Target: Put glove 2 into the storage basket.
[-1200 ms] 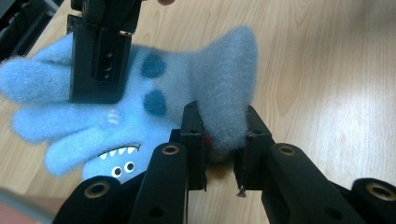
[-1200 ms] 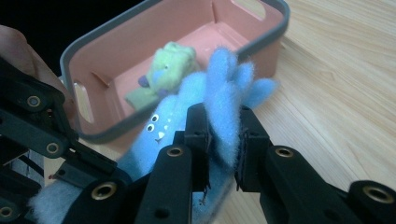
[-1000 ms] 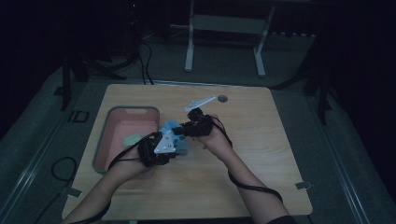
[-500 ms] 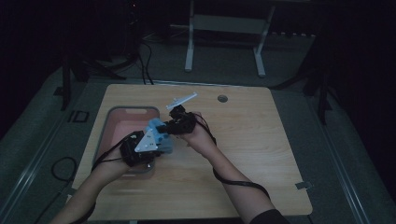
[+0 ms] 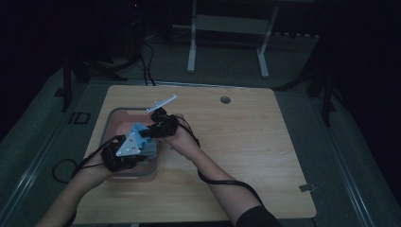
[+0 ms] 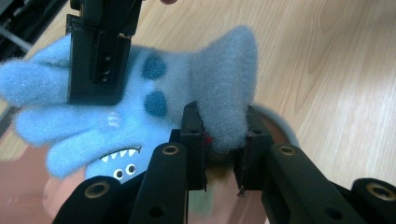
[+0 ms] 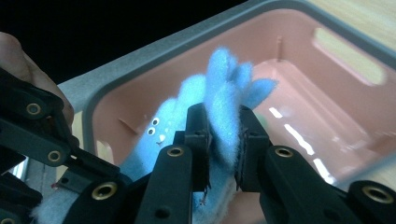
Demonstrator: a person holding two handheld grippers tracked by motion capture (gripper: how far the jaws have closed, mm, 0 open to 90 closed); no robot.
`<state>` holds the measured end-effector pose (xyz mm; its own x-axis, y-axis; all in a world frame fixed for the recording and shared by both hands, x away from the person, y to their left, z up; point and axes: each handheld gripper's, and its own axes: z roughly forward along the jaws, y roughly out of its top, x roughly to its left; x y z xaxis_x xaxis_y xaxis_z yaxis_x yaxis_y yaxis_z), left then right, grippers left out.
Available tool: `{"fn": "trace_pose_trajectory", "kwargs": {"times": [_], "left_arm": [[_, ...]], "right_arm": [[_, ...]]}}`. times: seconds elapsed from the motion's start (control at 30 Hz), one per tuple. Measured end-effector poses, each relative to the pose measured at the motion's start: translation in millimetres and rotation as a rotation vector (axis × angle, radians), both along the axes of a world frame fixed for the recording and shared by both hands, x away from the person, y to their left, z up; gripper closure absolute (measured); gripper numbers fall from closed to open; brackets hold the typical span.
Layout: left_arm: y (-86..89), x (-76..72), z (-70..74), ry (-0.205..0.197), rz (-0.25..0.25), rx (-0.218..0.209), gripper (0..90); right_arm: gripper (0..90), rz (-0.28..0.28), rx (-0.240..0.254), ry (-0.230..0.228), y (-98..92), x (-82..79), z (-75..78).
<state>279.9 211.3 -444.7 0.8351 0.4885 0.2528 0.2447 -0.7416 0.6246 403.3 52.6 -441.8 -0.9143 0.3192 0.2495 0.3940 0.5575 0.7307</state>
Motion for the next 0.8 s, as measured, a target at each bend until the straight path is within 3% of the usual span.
{"fn": "trace_pose_trajectory", "kwargs": {"times": [0.13, 0.3, 0.5, 0.67, 0.8], "left_arm": [[12.5, -2.9, -0.6, 0.011, 0.014, 0.009, 77.0], [23.4, -2.1, -4.9, 0.03, 0.013, 0.014, 77.0], [26.5, 0.5, -14.3, 0.037, 0.01, 0.015, 77.0], [23.6, 9.6, -27.9, 0.081, 0.016, 0.022, 77.0], [21.2, 14.5, -33.4, 0.1, 0.011, 0.051, 76.9]], "right_arm": [[78.4, 0.028, -0.001, 0.007, 20.1, -1.5, -3.1], [78.5, 0.031, 0.0, 0.008, 28.1, -3.1, -5.7], [78.4, 0.024, -0.006, 0.028, 31.8, -1.0, -15.2], [78.5, 0.009, -0.035, 0.034, 34.4, 2.6, -28.5], [78.4, -0.003, -0.046, 0.046, 34.3, 5.6, -36.9]]}}
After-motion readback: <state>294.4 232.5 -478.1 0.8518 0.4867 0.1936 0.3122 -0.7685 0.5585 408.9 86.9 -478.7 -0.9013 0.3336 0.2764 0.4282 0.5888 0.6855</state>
